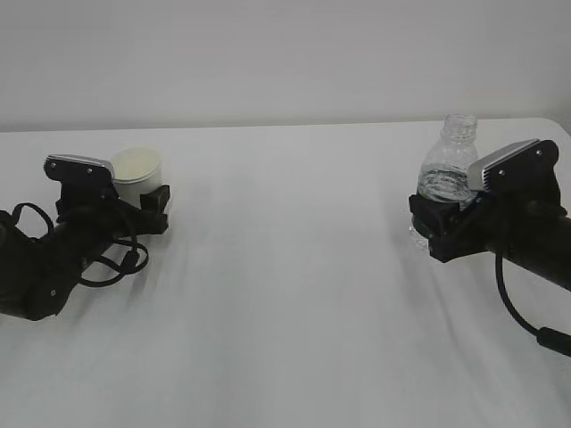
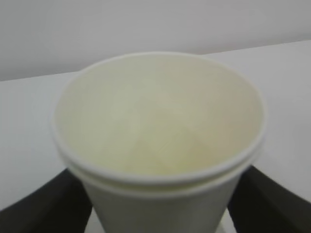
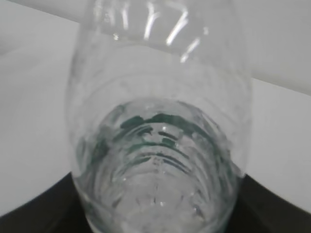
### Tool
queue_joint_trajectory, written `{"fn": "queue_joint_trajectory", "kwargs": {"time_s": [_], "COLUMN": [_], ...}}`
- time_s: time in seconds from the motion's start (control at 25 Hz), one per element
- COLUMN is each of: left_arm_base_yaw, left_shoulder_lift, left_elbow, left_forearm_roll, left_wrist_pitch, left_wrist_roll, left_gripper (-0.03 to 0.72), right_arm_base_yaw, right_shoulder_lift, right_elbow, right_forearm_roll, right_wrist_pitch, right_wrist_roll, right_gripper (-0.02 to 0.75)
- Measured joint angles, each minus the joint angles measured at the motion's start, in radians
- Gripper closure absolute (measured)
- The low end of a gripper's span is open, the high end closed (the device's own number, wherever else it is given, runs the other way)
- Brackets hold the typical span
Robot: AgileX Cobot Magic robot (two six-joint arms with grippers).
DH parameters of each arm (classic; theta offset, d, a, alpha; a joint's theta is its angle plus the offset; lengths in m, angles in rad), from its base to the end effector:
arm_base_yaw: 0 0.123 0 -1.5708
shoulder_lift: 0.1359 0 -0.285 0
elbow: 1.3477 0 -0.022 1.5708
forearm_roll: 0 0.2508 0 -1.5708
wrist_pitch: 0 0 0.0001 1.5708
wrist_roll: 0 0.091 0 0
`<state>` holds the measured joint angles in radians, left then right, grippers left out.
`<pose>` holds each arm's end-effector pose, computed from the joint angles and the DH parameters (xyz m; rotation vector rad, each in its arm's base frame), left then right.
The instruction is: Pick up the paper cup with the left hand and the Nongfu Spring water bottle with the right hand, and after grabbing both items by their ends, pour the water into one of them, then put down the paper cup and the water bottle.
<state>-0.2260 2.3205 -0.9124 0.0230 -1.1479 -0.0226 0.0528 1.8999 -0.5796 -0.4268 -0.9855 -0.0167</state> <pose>0.3832 -0.0901 0.0500 0.2010 1.7362 -0.1934 0.3113 0.0479 0.1237 -0.5275 1.7710 0.1814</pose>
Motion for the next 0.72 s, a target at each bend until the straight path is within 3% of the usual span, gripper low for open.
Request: {"fn": "queue_joint_trajectory", "kwargs": {"time_s": [0.4, 0.72], "left_arm_base_yaw": [0.0, 0.0], "left_shoulder_lift": [0.025, 0.027], "left_elbow": [-0.056, -0.056], "left_forearm_roll": [0.0, 0.005], "left_wrist_pitch": [0.004, 0.004], "left_wrist_roll": [0.0, 0.0], "left_gripper": [0.106, 0.193], "right_arm_base_yaw": [0.0, 0.0], "right_shoulder_lift": [0.0, 0.0], "right_elbow": [0.0, 0.0], "right_forearm_roll": [0.0, 0.0], "right_wrist_pitch": [0.0, -0.002], "right_wrist_roll": [0.0, 0.0], "right_gripper": [0.272, 0.272]}}
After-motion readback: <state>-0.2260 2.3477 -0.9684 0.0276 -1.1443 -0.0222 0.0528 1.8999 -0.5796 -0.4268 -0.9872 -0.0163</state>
